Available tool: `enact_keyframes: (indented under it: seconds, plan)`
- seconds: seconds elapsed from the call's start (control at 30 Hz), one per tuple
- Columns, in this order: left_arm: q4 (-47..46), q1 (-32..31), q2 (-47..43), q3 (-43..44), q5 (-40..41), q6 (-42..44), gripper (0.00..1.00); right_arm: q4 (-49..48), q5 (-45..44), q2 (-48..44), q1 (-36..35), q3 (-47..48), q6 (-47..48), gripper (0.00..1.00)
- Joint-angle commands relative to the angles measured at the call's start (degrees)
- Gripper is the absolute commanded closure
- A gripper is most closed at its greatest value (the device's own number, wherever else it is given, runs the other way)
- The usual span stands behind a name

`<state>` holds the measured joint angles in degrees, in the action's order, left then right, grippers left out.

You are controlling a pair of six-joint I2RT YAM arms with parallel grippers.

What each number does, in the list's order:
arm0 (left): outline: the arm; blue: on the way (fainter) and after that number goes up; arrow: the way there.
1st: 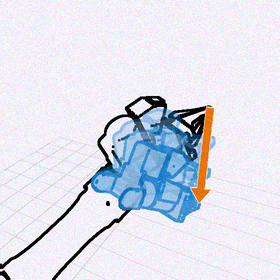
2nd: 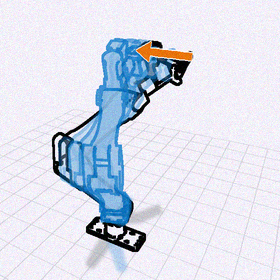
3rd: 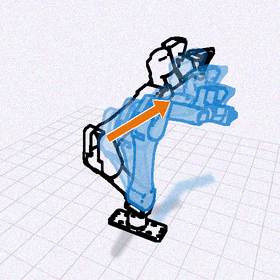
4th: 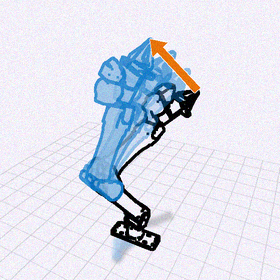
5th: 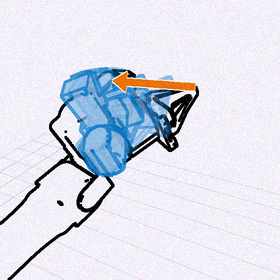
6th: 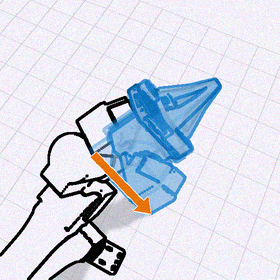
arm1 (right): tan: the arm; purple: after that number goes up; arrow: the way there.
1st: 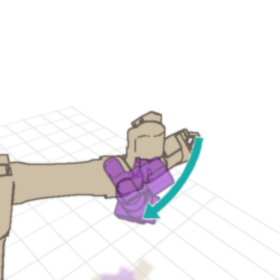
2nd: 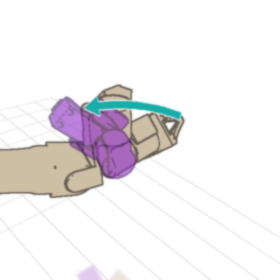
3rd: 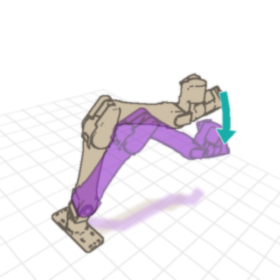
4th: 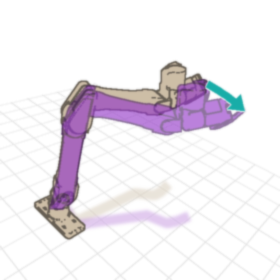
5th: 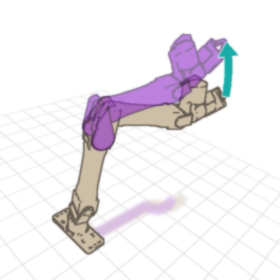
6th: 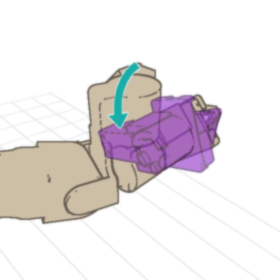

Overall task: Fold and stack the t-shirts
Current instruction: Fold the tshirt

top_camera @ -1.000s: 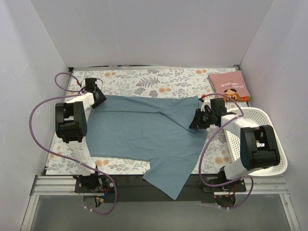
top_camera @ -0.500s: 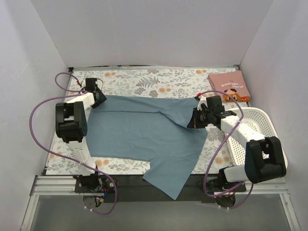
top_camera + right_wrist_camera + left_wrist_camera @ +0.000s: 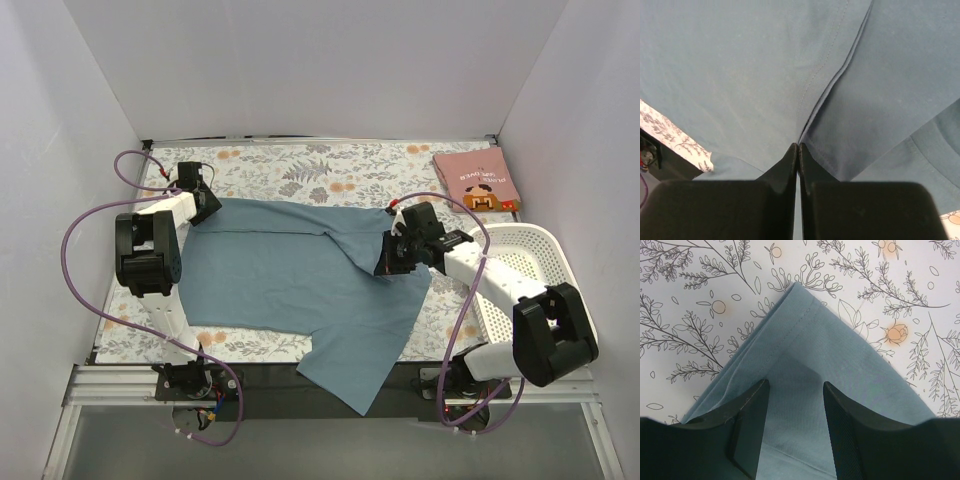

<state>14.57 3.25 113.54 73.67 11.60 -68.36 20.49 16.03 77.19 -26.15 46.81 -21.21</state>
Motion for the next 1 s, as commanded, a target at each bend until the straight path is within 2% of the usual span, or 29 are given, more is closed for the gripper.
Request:
enact_keyframes:
  seconds: [0.0,0.03,0.07,0.1,0.17,0.23,0.3,0.4,0.63,0.8,0.97]
  plan:
    - [5.0,-0.1,0.1,-0.2,2.3,0.7,0.53,-0.1,-0.8,1.9,-0.4,1.8,-1.2,0.84]
    - [5.0,-0.1,0.2,-0.2,2.5,0.9,0.53,0.1,-1.3,1.8,-0.3,2.2,-0.2,0.79]
    - [5.1,0.0,0.2,-0.2,2.6,1.1,0.53,0.0,-2.7,1.5,0.5,2.7,1.3,0.68]
    - [5.1,-0.1,0.2,-0.2,2.7,1.4,0.53,0.0,-2.8,1.5,1.3,3.9,2.1,0.65]
    - [5.1,-0.1,0.1,-0.1,3.3,1.9,0.53,-0.9,-1.7,2.9,7.9,6.7,4.2,0.59]
    - [5.2,-0.1,-0.1,-0.2,4.0,2.5,0.53,-3.9,0.7,4.8,13.6,10.5,4.5,0.59]
    - [5.2,-0.1,0.0,-0.1,4.2,2.8,0.53,-11.0,1.8,7.2,19.9,11.8,2.2,0.59]
    - [5.2,-0.1,0.3,0.0,4.0,3.0,0.53,-19.4,3.5,14.3,23.9,14.2,-2.5,0.59]
    - [5.4,-0.1,0.7,0.1,4.4,3.4,0.53,-29.6,4.9,26.1,27.1,17.6,-8.8,0.59]
    - [5.5,-0.1,1.0,0.0,4.6,3.6,0.53,-32.1,6.7,32.6,27.6,20.4,-9.6,0.59]
    - [5.5,0.0,1.1,0.1,5.0,3.9,0.53,-33.0,7.2,35.1,28.4,22.3,-10.3,0.59]
